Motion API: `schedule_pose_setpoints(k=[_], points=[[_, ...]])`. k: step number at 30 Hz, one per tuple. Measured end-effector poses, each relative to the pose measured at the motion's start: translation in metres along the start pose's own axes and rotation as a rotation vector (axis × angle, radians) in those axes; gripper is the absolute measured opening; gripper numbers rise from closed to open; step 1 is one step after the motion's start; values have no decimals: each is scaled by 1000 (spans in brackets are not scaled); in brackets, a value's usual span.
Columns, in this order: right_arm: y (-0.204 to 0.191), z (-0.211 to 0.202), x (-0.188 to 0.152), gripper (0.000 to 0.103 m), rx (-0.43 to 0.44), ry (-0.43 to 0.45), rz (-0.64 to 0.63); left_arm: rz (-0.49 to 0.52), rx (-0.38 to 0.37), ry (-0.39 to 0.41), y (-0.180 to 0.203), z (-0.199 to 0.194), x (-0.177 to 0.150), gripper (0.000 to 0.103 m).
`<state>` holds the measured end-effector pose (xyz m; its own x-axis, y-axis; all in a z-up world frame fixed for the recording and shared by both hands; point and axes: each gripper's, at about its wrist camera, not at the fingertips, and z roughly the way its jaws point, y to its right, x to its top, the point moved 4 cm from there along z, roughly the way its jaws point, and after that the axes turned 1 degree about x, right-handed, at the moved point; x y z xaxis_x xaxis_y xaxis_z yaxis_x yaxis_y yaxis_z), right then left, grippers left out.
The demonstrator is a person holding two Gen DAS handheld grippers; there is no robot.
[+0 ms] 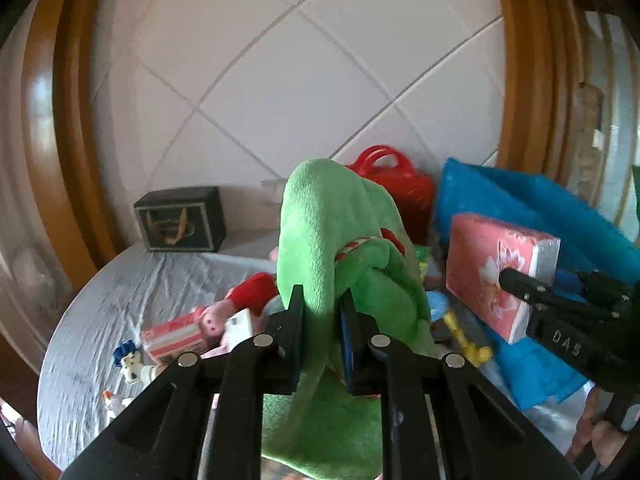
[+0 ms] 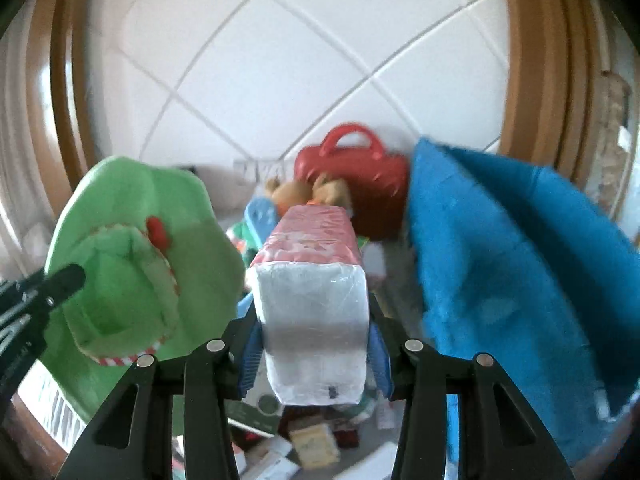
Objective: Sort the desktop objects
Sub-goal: 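Carry the green hat and pink tissue pack over the blue bin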
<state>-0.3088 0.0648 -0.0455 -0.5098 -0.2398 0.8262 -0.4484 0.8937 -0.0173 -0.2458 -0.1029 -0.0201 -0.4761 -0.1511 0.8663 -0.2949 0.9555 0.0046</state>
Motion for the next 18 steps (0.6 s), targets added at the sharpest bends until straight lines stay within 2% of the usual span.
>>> schedule_pose_setpoints(k=[4,9,14,18], points=[[33,-37,13,44,-27,77,28,26,-22,41,37,-16,11,15],[94,-77,24,45,-69,162,50,37,-29,135,103,-42,34,15],[174,-107,30,45,-95,216,67,10,12,274,178,-77,64,15],[240,-123,30,45,-125,242,75,3,-5,368,248,-100,86,15]])
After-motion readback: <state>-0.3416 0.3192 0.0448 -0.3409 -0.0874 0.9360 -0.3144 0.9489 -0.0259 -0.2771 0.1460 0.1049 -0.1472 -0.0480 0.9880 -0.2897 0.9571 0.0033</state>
